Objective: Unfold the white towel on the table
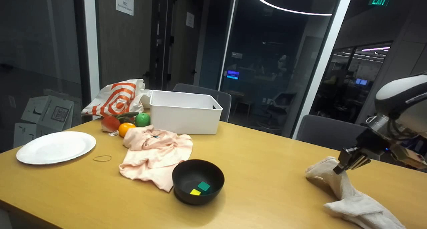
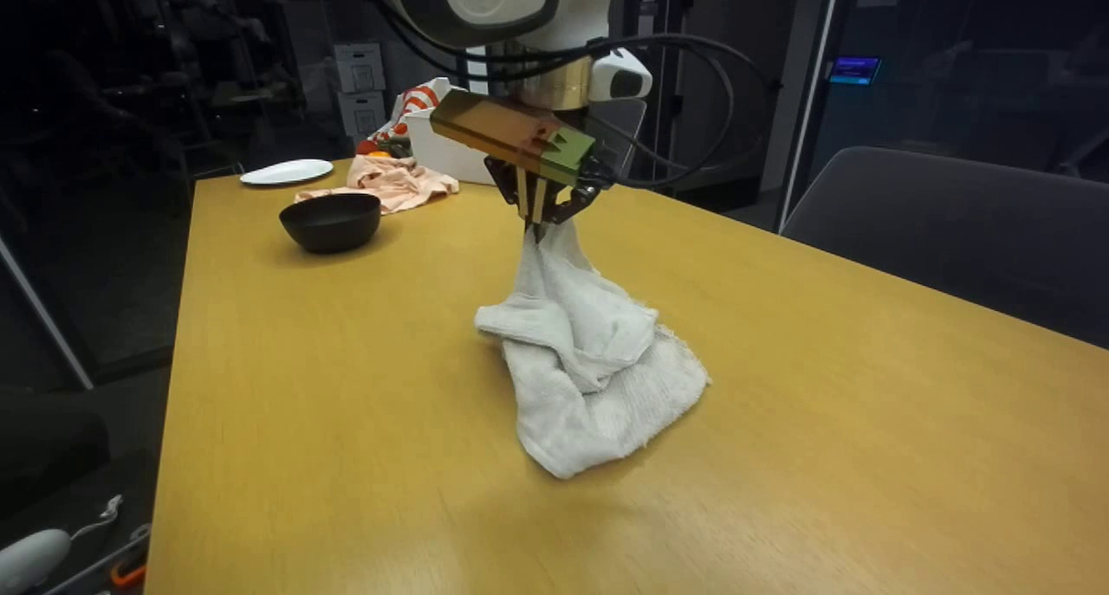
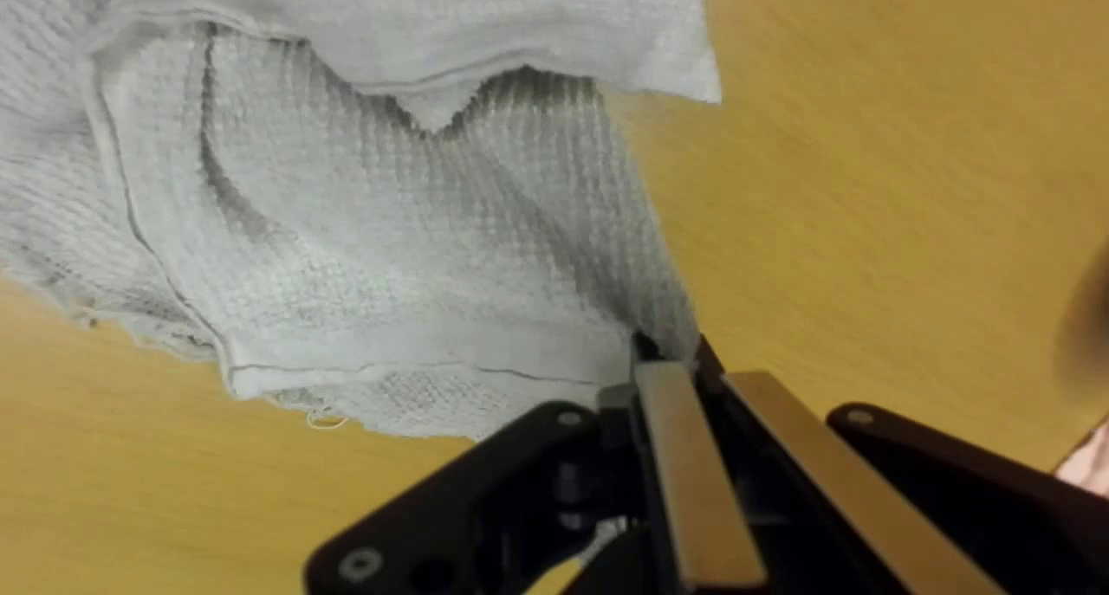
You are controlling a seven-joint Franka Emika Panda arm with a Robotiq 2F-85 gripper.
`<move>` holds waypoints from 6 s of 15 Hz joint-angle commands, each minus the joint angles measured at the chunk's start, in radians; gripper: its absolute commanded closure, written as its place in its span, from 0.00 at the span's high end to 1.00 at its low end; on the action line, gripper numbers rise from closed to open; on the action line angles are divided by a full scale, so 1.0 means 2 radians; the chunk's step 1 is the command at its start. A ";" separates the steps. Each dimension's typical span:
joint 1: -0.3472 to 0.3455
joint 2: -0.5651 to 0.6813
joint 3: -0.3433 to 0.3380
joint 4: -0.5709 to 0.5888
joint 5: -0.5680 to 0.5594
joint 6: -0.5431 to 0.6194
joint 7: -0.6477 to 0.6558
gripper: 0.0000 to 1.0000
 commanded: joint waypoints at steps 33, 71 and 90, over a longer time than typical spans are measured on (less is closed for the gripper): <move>0.076 0.092 -0.069 -0.079 -0.386 0.300 0.152 0.58; 0.035 0.045 -0.061 0.031 0.007 -0.426 -0.161 0.08; 0.045 0.027 -0.038 -0.015 -0.051 -0.138 -0.019 1.00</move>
